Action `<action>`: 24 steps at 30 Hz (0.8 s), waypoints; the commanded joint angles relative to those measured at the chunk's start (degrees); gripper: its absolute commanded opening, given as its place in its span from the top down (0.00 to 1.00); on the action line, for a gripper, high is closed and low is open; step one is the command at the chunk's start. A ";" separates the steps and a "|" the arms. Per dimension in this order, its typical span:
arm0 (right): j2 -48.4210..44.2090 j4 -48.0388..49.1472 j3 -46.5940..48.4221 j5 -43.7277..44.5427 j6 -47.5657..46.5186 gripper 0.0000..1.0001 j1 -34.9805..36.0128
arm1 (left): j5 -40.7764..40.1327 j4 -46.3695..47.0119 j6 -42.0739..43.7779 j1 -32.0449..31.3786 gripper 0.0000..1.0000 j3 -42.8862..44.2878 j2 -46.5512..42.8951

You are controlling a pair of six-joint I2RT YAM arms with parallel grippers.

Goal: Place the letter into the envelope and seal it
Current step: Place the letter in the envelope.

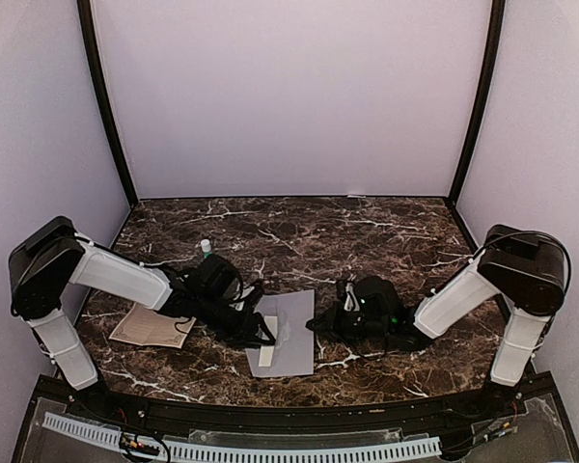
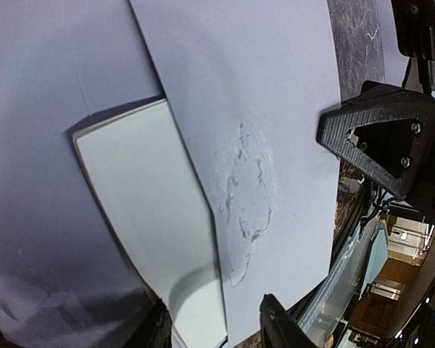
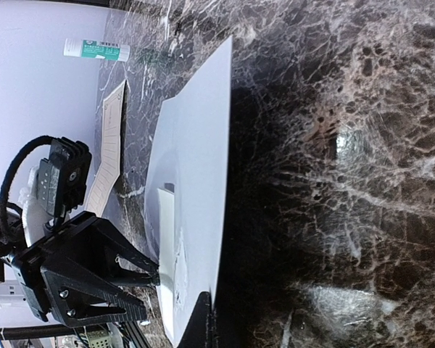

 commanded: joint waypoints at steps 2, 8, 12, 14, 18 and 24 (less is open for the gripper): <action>1.10 -0.07 1.26 -0.48 -0.27 1.00 -0.25 | 1.10 2.49 -0.36 -1.01 0.60 3.14 2.35; 1.22 -0.16 1.32 -0.73 -0.36 1.00 -0.29 | 1.39 2.91 0.00 -1.35 0.61 5.54 4.24; 1.25 -0.16 1.30 -0.62 -0.36 1.00 -0.25 | 1.78 3.20 -0.28 -1.67 0.61 6.53 5.00; 1.18 -0.16 1.24 -0.58 -0.29 1.00 -0.25 | 1.31 2.20 0.39 -1.68 0.61 7.05 4.93; 0.80 -0.07 0.83 -0.33 -0.19 1.00 -0.25 | -1.68 -2.04 2.50 -1.66 0.61 7.70 2.72; 0.61 -0.16 0.63 -0.21 -0.28 1.00 -0.26 | -7.22 -9.24 4.36 -1.56 0.55 7.15 -2.08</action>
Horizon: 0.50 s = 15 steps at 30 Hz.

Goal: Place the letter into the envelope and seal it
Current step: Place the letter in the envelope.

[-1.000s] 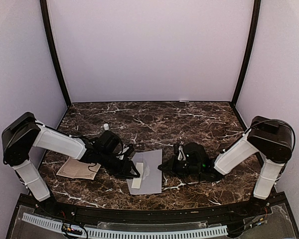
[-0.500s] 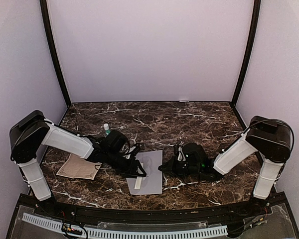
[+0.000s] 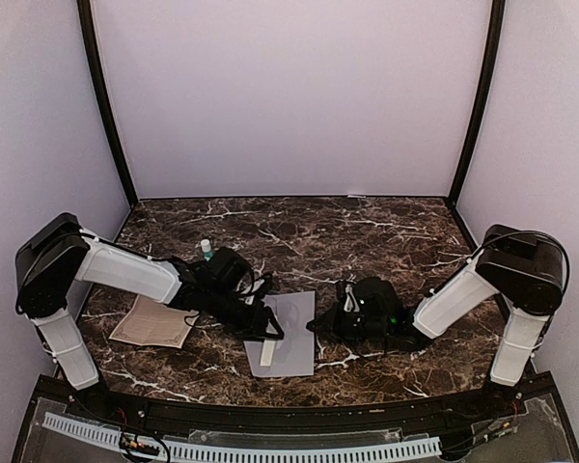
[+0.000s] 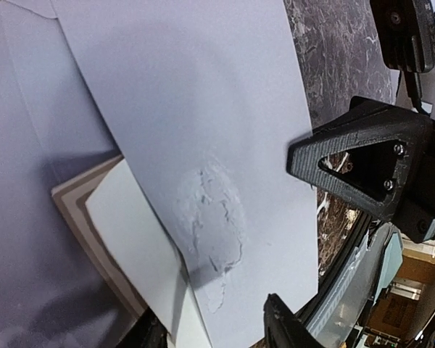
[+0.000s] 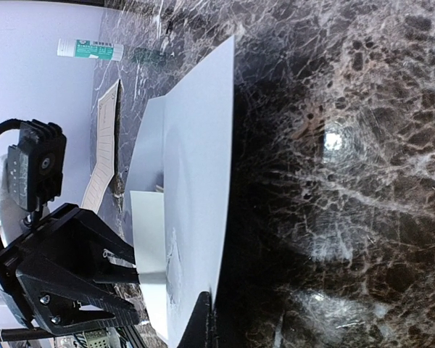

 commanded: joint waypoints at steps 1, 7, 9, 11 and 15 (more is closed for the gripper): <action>0.03 0.25 0.43 -0.12 -0.25 1.00 -0.25 | -4.99 -6.13 2.31 -0.14 0.54 0.50 -5.82; -0.14 -0.07 0.67 -0.10 -0.51 1.00 -0.25 | -5.06 -5.74 0.97 -0.09 0.45 -1.79 -6.54; -0.14 -0.26 0.79 -0.18 -0.60 1.00 -0.22 | -4.07 -4.21 0.18 -0.05 0.44 -2.36 -5.92; -0.05 -0.34 0.87 -0.23 -0.60 1.00 -0.22 | -3.48 -2.94 -0.29 -0.08 0.42 -2.66 -5.27; -0.10 -0.54 0.91 -0.10 -0.61 1.00 -0.29 | -3.06 -1.95 -0.47 -0.06 0.41 -2.75 -4.16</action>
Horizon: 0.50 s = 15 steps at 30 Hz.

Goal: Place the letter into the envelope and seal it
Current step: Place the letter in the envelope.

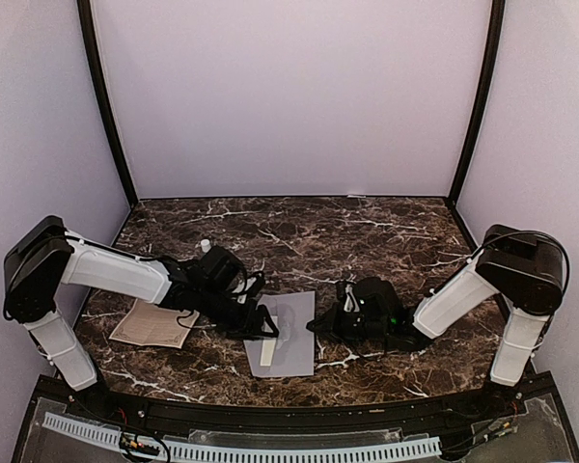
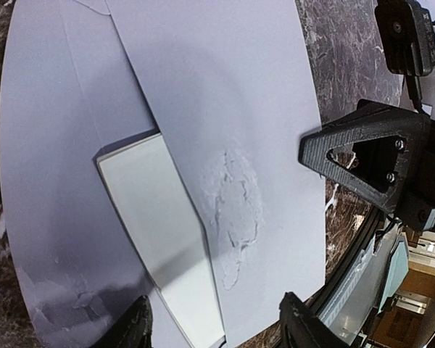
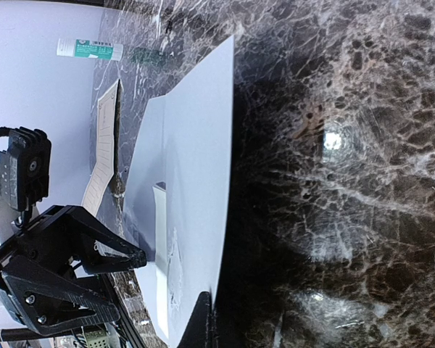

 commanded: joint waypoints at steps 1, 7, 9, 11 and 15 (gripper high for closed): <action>-0.14 -0.57 0.94 -0.06 -0.65 1.00 -0.25 | 1.01 1.88 -0.51 -0.08 0.41 -0.85 0.96; 0.13 -0.88 1.36 -0.32 -0.67 1.00 -0.24 | 2.62 4.33 -1.29 -0.05 0.41 -1.27 2.53; 0.13 -0.93 1.32 -0.36 -0.67 1.00 -0.29 | 2.99 4.89 -1.61 -0.06 0.41 -1.31 3.04; 0.13 -1.06 1.36 -0.26 -0.67 1.00 -0.25 | 3.03 5.31 -1.86 -0.06 0.41 -1.46 3.25; 0.18 -0.94 1.29 -0.20 -0.59 1.00 -0.24 | 3.84 6.38 -2.54 -0.17 0.41 -1.82 3.66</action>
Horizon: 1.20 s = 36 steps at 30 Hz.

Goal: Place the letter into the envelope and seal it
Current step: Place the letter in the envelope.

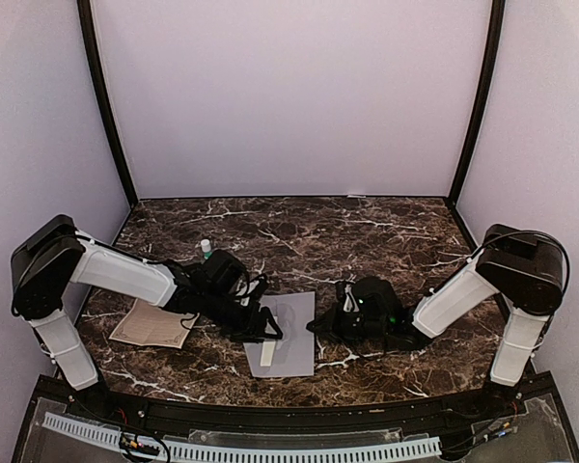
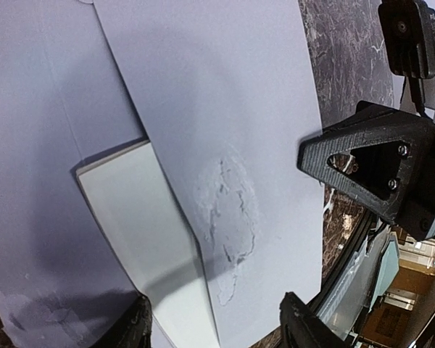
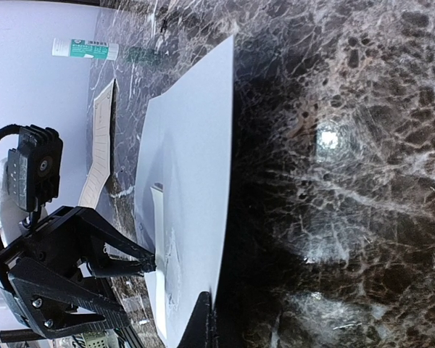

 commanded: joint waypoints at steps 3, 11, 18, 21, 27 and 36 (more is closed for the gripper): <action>0.22 0.25 0.78 -0.33 -0.54 1.00 -0.22 | 2.61 3.21 -1.72 -0.24 0.41 -1.12 1.32; 0.48 0.16 0.99 -0.42 -0.58 1.00 -0.22 | 3.98 5.44 -2.90 -0.46 0.41 -0.17 2.80; 0.77 0.16 1.19 -0.72 -0.58 1.00 -0.14 | 4.96 7.25 -3.60 -0.97 0.41 0.73 4.21; 0.61 -0.01 1.16 -0.58 -0.58 1.00 -0.20 | 5.00 7.16 -3.64 -1.04 0.42 0.90 4.41; 0.41 0.16 0.89 -0.34 -0.50 1.00 -0.14 | 3.79 7.39 -3.49 -1.01 0.41 0.89 4.01; 0.09 0.07 0.51 0.17 -0.33 1.00 -0.17 | -0.18 2.95 -1.22 -0.97 0.41 2.59 1.55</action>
